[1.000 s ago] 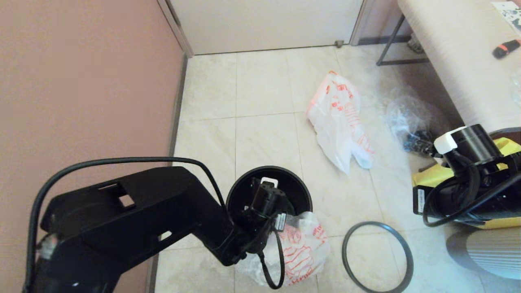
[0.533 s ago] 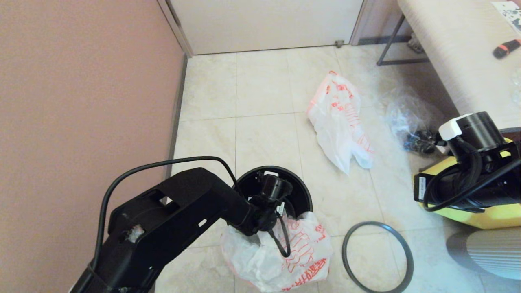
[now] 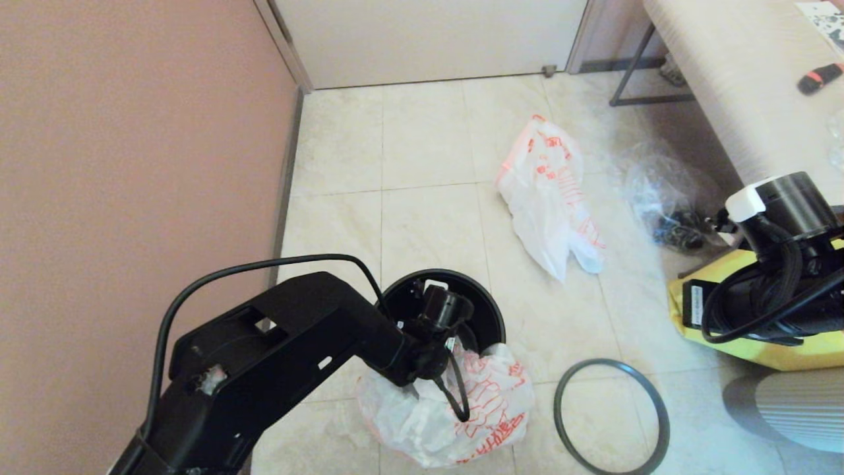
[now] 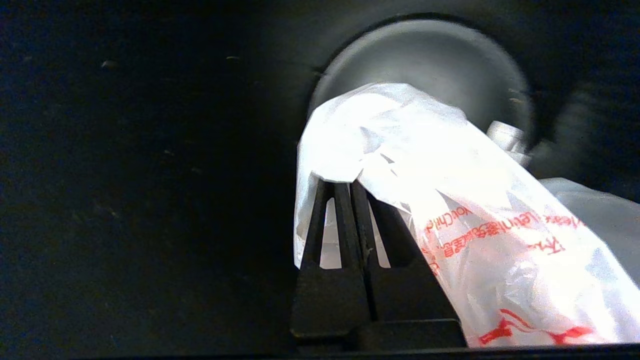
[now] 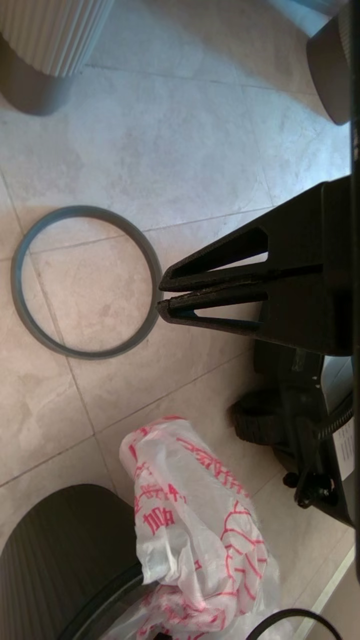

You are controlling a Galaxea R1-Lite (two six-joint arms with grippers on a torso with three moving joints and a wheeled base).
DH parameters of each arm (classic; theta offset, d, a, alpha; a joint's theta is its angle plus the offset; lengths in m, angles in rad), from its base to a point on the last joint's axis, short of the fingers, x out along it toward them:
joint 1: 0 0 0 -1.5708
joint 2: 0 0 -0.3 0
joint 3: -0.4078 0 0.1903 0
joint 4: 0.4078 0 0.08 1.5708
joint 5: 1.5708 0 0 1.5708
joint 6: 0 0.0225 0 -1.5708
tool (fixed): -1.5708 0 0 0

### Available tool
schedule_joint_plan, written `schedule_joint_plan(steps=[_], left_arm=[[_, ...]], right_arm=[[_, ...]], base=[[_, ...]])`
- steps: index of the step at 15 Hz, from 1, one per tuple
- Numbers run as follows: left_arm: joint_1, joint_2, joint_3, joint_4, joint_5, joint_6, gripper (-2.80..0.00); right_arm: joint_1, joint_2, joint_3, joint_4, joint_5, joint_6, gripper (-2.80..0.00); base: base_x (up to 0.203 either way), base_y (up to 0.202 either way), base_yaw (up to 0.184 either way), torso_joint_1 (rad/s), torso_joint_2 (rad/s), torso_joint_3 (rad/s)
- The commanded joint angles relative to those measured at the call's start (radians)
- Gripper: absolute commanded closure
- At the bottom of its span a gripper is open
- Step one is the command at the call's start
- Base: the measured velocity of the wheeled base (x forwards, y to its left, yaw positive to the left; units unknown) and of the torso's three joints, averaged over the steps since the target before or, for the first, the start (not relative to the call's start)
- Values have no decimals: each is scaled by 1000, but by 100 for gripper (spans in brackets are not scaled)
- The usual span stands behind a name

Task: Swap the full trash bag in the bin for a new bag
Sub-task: Put the new garbage bag on the trash can

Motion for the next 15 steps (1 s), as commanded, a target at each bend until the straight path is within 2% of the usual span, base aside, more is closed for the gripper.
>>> schedule_joint_plan(steps=[1,6,11,15], left_arm=[[-2,4,-16,-3,8,17,0],[18,143,-200,-3,34,198,0],[31,297,-322,0,33,249,0],[52,379,-414,6,34,313,0]], right_arm=[[1,-16,-25,20,-1,2,0],[22,18,-67,31,0,5,0],[25,37,-86,28,52,8,0],[25,25,-85,28,66,8,0]], base=[[0,0,0,0,0,0],[0,0,0,0,0,0],[0,0,0,0,0,0],[0,0,0,0,0,0]])
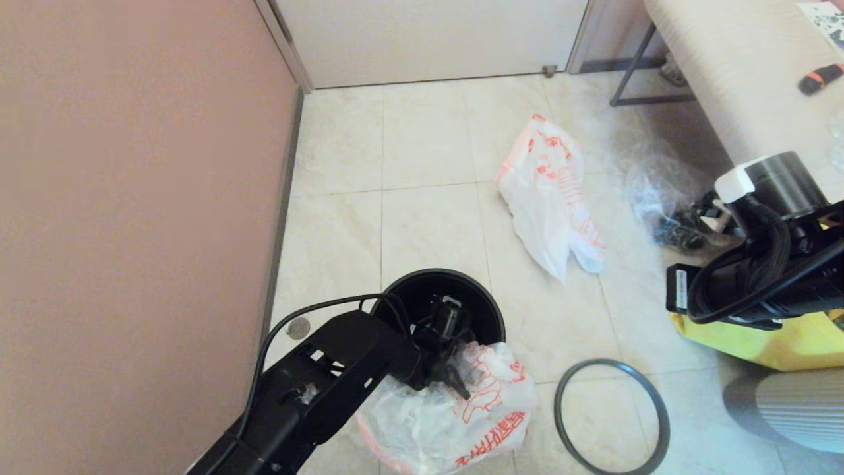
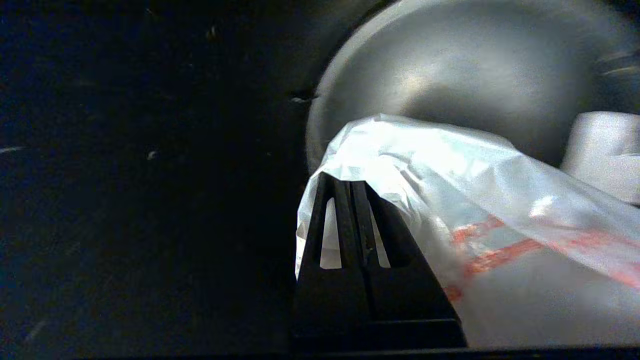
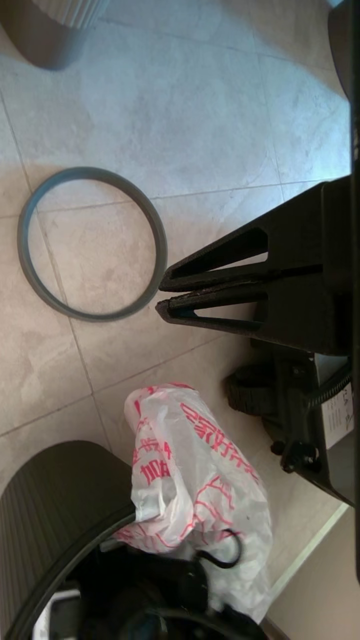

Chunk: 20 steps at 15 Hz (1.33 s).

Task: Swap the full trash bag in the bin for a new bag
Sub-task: Put the new garbage bag on the trash can

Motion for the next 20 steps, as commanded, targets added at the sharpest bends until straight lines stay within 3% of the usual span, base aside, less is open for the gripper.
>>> schedule_joint_plan(steps=[1,5,13,15,17,20], left_arm=[[11,46,-43,26,5,5,0],[17,-22,-5,45,6,-17,0],[-45,-393,408,52,1,-122,0],[-62,-502,497,110,1,-145,0],[-89,-604,569,241,2,-231,0],[-148,-778,673,421,-1,-416,0]], right_arm=[[-1,-7,-1,3,-1,2,0],[1,-35,-1,9,-1,-1,0],[10,-62,33,69,-4,9,0],[10,-48,45,69,-3,31,0],[8,-45,57,66,-1,41,0],[4,-45,71,65,4,48,0]], base=[[0,0,0,0,0,0],[0,0,0,0,0,0],[0,0,0,0,0,0],[0,0,0,0,0,0],[0,0,0,0,0,0],[0,0,0,0,0,0]])
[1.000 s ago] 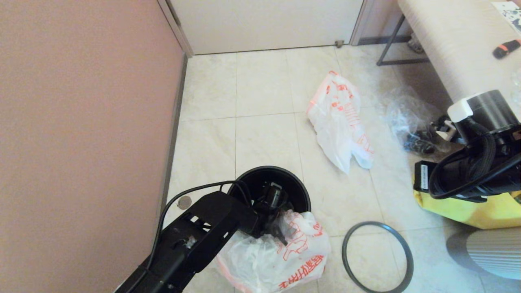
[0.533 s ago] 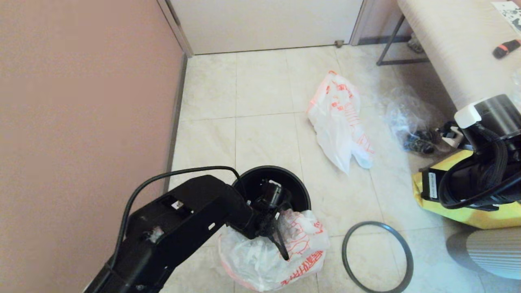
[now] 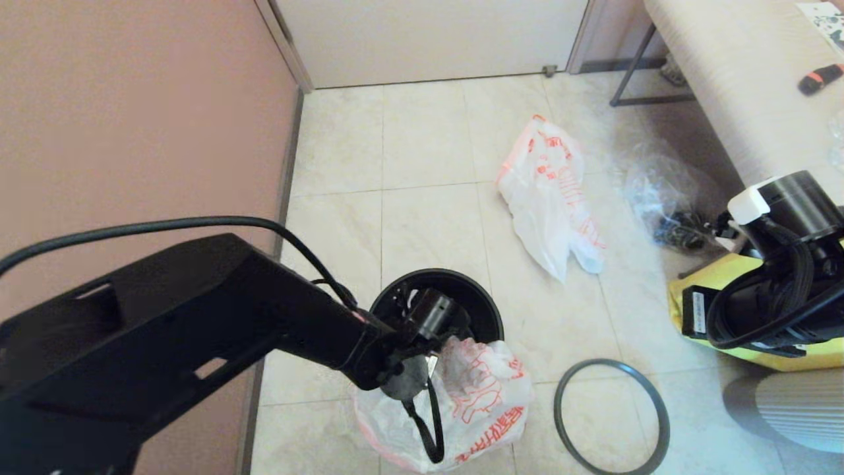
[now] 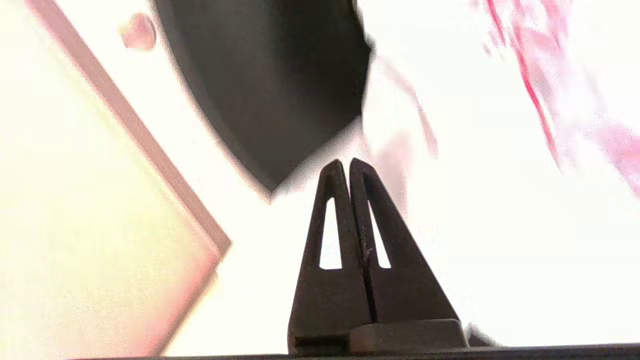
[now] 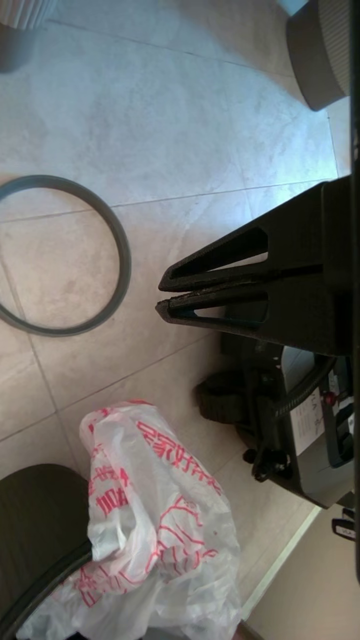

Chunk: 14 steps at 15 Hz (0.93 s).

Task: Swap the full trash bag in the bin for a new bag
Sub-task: Put the new garbage bag on the trash can

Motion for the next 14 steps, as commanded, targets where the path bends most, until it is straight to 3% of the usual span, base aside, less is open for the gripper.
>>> schedule_joint_plan(steps=[1,4,7,9,11,14], left_arm=[[-39,-168,62,74,-4,-90,0],[-120,-342,231,236,-52,-271,0],[-118,-354,399,206,-125,-323,0],[-52,-302,495,57,-150,-317,0],[12,-241,604,-180,-177,-265,0],[85,-135,780,-680,-278,-80,0]], right_arm=[[-3,3,2,1,-3,3,0],[-4,15,11,0,-3,9,0],[-1,46,27,-42,-2,37,0],[-1,72,46,-102,0,41,0],[3,84,64,-139,12,41,0],[0,90,74,-173,61,40,0]], base=[[0,0,0,0,0,0],[0,0,0,0,0,0],[0,0,0,0,0,0],[0,0,0,0,0,0],[0,0,0,0,0,0],[0,0,0,0,0,0]])
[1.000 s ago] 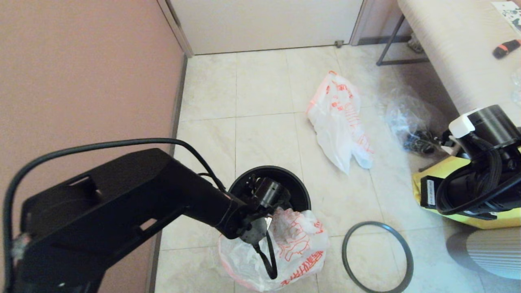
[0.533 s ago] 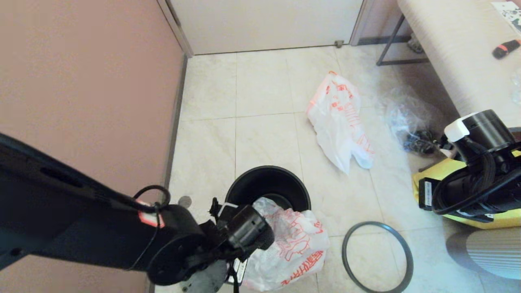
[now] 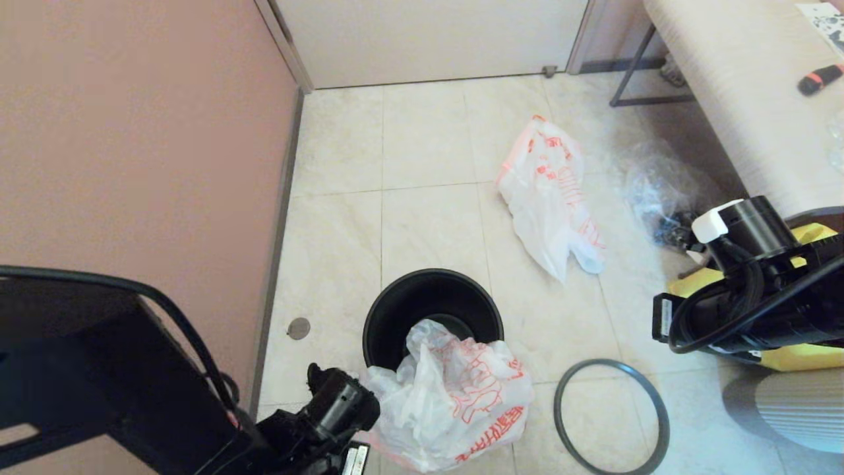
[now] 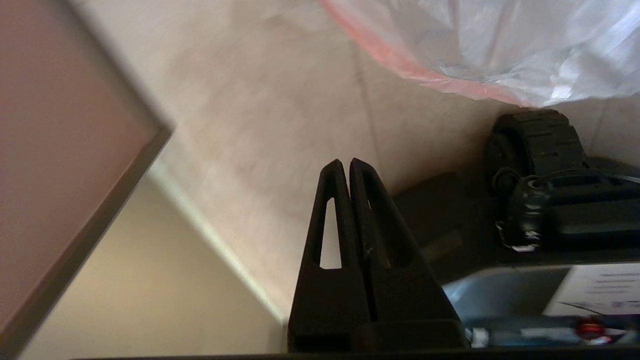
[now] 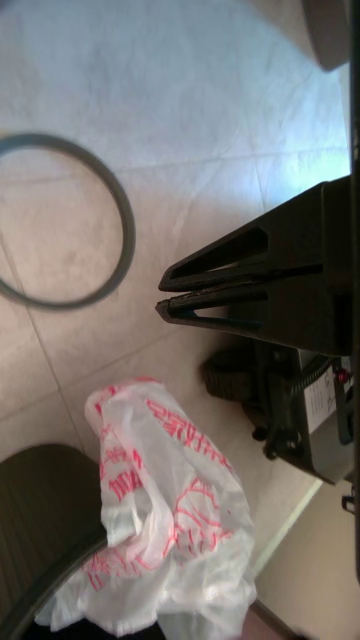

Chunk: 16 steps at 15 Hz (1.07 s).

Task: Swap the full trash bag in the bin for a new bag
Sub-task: Put the new garbage bag on the trash can

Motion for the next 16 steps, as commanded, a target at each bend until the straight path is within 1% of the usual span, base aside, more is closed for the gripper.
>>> schedule_joint_plan(steps=[1,2,3,4,5,7,8,10,11,12,13,14,15,16], left_arm=[[47,133,89,-397,-30,107,-280],[76,210,124,-583,-53,187,-280],[111,280,151,-746,-93,265,-280],[160,333,174,-878,-165,350,-280],[202,358,189,-941,-230,411,-280],[242,365,179,-949,-243,425,-280],[277,371,152,-947,-248,432,-280],[307,386,136,-953,-314,479,-280],[325,385,134,-958,-360,492,-280],[348,386,131,-971,-436,505,-280],[376,388,128,-994,-532,531,-280],[403,397,124,-1018,-628,571,-280],[425,426,113,-1042,-695,630,-280],[439,460,91,-1060,-716,676,-280]], right_arm=[[0,11,3,-15,14,2,0],[0,22,1,-37,27,-1,0],[0,36,0,-60,33,-6,0],[0,49,-3,-75,35,-22,0],[-2,54,-11,-81,35,-34,0],[-1,63,-15,-84,36,-43,0],[0,74,-20,-85,36,-53,0],[1,90,-36,-86,36,-56,0],[4,94,-44,-85,35,-56,0],[6,96,-53,-85,35,-57,0],[7,96,-58,-85,35,-60,0],[7,96,-63,-84,34,-75,0],[7,96,-66,-84,33,-87,0],[7,96,-77,-82,33,-92,0]], base=[[0,0,0,0,0,0],[0,0,0,0,0,0],[0,0,0,0,0,0],[0,0,0,0,0,0],[0,0,0,0,0,0],[0,0,0,0,0,0],[0,0,0,0,0,0],[0,0,0,0,0,0],[0,0,0,0,0,0],[0,0,0,0,0,0],[0,0,0,0,0,0],[0,0,0,0,0,0],[0,0,0,0,0,0],[0,0,0,0,0,0]])
